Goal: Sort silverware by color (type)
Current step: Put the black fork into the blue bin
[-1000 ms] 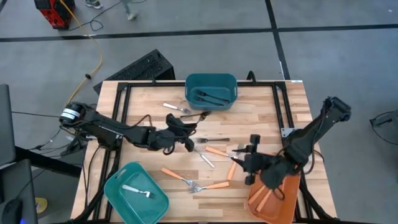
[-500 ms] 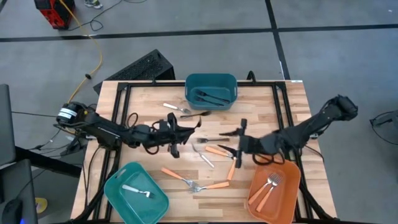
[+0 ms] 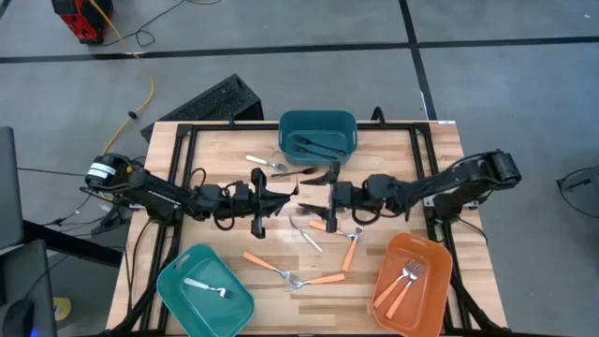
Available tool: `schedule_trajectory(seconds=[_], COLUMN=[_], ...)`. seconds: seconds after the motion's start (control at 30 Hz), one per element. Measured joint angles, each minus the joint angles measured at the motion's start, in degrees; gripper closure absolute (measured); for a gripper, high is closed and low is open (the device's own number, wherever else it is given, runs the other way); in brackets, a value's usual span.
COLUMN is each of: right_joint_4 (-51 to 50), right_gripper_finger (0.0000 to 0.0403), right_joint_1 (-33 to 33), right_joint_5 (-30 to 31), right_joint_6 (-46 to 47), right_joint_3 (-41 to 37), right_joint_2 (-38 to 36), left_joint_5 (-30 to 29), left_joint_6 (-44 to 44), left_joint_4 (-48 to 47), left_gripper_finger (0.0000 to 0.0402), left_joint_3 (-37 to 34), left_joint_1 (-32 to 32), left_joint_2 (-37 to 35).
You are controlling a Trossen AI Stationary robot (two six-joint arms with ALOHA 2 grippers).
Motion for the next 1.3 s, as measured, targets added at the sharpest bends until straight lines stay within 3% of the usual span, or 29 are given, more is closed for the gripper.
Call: schedule_trajectory(seconds=[0.27,0.67,1.03,1.17,1.3], right_joint_4=[4.24,1.44,1.63,1.27,1.31], right_gripper_finger=[0.0108,0.0109,0.0115,0.0136,0.0189], right_joint_1=[-2.69,-3.51,-3.81,-3.81,-3.83], right_joint_5=[-8.84,-12.17,-12.81,-12.83,-13.11], right_joint_6=[4.43,2.55,2.55,2.37,2.35], right_joint_3=[0.42,7.14,7.3,7.3,7.3], right_joint_2=[2.52,6.02,7.53,7.33,7.27], left_joint_5=[-0.3,0.59,0.75,0.74,0.75], left_joint_6=[0.54,0.0,0.0,0.0,0.07], left_joint_4=[-0.12,-0.15,-0.97,-1.02,-1.01], left_gripper_finger=[0.0401,0.0401,0.0401,0.0401,0.0401], left_joint_3=[0.0,0.07,0.07,0.07,0.07], left_joint_1=[0.36,0.59,0.59,0.61,0.61], left_joint_2=[0.0,0.0,0.0,0.0,0.0])
